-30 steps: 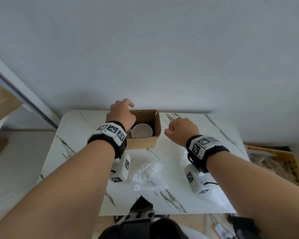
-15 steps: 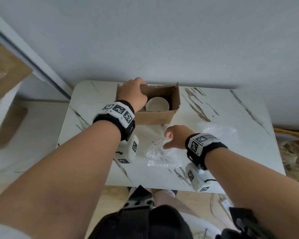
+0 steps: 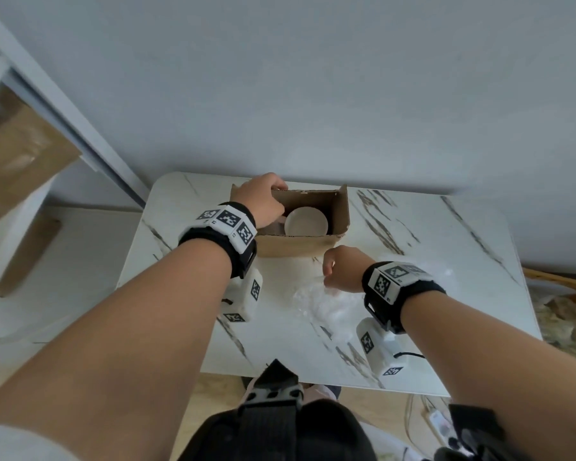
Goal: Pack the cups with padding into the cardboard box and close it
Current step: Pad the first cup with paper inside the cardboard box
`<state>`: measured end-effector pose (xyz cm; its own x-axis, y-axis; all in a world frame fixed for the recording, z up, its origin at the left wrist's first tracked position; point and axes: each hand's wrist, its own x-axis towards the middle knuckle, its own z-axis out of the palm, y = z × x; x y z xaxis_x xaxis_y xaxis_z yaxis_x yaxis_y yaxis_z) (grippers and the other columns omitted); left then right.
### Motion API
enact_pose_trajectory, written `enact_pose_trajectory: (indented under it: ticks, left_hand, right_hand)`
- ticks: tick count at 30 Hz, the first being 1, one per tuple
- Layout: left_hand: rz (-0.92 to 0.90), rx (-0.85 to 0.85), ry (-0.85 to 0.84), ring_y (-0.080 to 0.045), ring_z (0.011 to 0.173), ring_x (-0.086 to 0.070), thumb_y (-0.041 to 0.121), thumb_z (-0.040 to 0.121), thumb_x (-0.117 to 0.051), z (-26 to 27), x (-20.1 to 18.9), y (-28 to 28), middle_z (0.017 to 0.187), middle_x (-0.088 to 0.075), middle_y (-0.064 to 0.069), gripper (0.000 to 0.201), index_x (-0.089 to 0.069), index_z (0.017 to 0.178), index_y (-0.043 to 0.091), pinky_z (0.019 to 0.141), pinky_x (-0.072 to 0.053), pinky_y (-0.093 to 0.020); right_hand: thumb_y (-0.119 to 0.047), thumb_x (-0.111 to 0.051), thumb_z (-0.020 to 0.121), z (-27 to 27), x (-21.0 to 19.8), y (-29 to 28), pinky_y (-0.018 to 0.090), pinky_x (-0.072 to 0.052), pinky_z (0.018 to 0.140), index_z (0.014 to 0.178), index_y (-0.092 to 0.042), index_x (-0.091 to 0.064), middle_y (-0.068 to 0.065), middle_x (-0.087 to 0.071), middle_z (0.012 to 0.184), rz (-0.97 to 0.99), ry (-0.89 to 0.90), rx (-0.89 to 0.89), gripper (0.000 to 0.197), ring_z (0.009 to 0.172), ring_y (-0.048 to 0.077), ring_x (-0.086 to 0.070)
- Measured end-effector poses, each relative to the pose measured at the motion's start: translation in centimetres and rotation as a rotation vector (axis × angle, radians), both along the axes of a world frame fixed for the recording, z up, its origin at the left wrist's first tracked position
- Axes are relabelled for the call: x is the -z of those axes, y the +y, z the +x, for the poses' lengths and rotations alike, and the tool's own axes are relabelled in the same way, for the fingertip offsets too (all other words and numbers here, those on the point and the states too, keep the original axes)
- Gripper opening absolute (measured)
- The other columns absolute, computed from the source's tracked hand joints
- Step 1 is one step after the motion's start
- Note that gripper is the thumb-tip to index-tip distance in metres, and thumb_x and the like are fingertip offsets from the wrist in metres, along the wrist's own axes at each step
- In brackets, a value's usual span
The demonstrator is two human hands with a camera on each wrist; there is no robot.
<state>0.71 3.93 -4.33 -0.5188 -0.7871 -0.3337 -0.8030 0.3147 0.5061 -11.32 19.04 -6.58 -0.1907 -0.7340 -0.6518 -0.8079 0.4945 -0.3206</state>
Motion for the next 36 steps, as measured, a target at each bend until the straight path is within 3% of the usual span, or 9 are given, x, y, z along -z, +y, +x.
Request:
enact_pose_trajectory:
  ticks: [6, 10, 13, 15, 21, 25, 28, 32, 36]
  left_hand:
    - [0.032, 0.036, 0.012, -0.021, 0.125, -0.053, 0.005, 0.086, -0.059, -0.1, -3.3, -0.8, 0.134, -0.058, -0.003, 0.042, -0.06, 0.126, 0.016, 0.103, -0.042, -0.031]
    - [-0.012, 0.01, 0.135, -0.022, 0.118, -0.058, -0.004, 0.09, -0.044, -0.8, -5.9, -0.8, 0.124, -0.065, -0.004, 0.039, -0.067, 0.114, 0.016, 0.102, -0.046, -0.034]
    - [0.089, -0.088, 0.303, -0.019, 0.097, -0.066, -0.001, 0.092, -0.04, -1.0, -7.4, -0.8, 0.106, -0.071, -0.005, 0.035, -0.069, 0.096, 0.018, 0.092, -0.054, -0.035]
    - [0.3, -0.181, 0.444, -0.02, 0.081, -0.065, 0.019, 0.099, -0.043, -0.8, -8.3, -0.1, 0.096, -0.069, -0.007, 0.023, -0.066, 0.1, 0.013, 0.084, -0.055, -0.034]
    - [0.973, -0.19, 0.482, -0.034, 0.089, -0.065, 0.083, 0.08, -0.029, 0.1, -9.1, 0.5, 0.099, -0.068, -0.017, 0.082, -0.064, 0.111, 0.015, 0.08, -0.055, -0.04]
    - [0.865, -0.136, 0.413, -0.026, 0.07, -0.066, 0.027, 0.096, -0.057, 0.5, -9.1, 1.7, 0.09, -0.066, -0.015, 0.028, -0.056, 0.117, 0.008, 0.075, -0.058, -0.039]
    - [0.706, -0.234, 0.519, -0.022, 0.062, -0.066, -0.014, 0.092, -0.042, 0.9, -8.2, 1.1, 0.093, -0.064, -0.019, 0.036, -0.052, 0.12, 0.006, 0.051, -0.06, -0.028]
    - [0.64, -0.319, 0.692, -0.022, 0.062, -0.058, -0.019, 0.09, -0.036, 1.4, -7.9, 0.3, 0.086, -0.058, -0.017, 0.031, -0.059, 0.098, 0.0, 0.043, -0.054, -0.021]
    - [0.674, -0.491, 0.737, -0.02, 0.058, -0.049, 0.001, 0.089, -0.04, 1.2, -8.0, -0.3, 0.07, -0.052, -0.008, 0.026, -0.055, 0.068, 0.006, 0.055, -0.042, -0.027]
  right_hand:
    - [-0.017, -0.072, 0.079, -0.8, -5.7, -1.0, 0.017, -0.043, 0.066, 0.107, -0.012, -0.07, 0.002, -0.062, 0.102, 0.05, -0.106, -0.118, 0.029, 0.09, 0.013, -0.052]
    - [-0.01, -0.072, 0.074, -2.2, -9.2, -1.9, 0.022, -0.041, 0.062, 0.06, -0.024, -0.06, -0.001, -0.059, 0.073, -0.204, -0.229, 0.103, 0.023, 0.071, 0.014, -0.052]
    - [-0.008, -0.062, 0.083, -3.4, -10.5, -3.0, 0.019, -0.038, 0.053, 0.057, -0.022, -0.057, -0.005, -0.052, 0.059, -0.521, -0.309, 0.439, 0.03, 0.056, 0.01, -0.045]
    - [-0.01, -0.058, 0.086, -3.9, -10.5, -3.7, 0.02, -0.037, 0.05, 0.06, -0.02, -0.055, -0.004, -0.05, 0.059, -0.618, -0.3, 0.566, 0.029, 0.055, 0.012, -0.045]
    - [-0.008, -0.062, 0.085, -3.3, -9.4, -4.7, 0.03, -0.048, 0.051, 0.062, -0.02, -0.06, 0.001, -0.064, 0.065, -0.707, -0.359, 0.646, 0.025, 0.062, 0.024, -0.057]
    - [-0.011, -0.069, 0.081, -2.6, -9.8, -4.7, 0.054, -0.059, 0.074, 0.063, -0.023, -0.074, 0.015, -0.073, 0.079, -0.731, -0.51, 0.73, 0.023, 0.08, 0.044, -0.069]
    - [-0.005, -0.061, 0.088, -2.3, -10.0, -4.8, 0.035, -0.062, 0.062, 0.086, -0.013, -0.075, 0.011, -0.071, 0.096, -0.702, -0.635, 0.762, 0.016, 0.084, 0.03, -0.069]
    - [0.013, -0.048, 0.089, -2.3, -10.0, -4.7, 0.02, -0.059, 0.054, 0.068, -0.001, -0.062, 0.011, -0.064, 0.08, -0.709, -0.732, 0.808, 0.029, 0.068, 0.021, -0.063]
    - [0.016, -0.048, 0.075, -2.0, -10.4, -5.1, 0.029, -0.056, 0.071, 0.059, 0.004, -0.064, 0.017, -0.071, 0.085, -0.722, -0.688, 0.748, 0.026, 0.08, 0.026, -0.065]
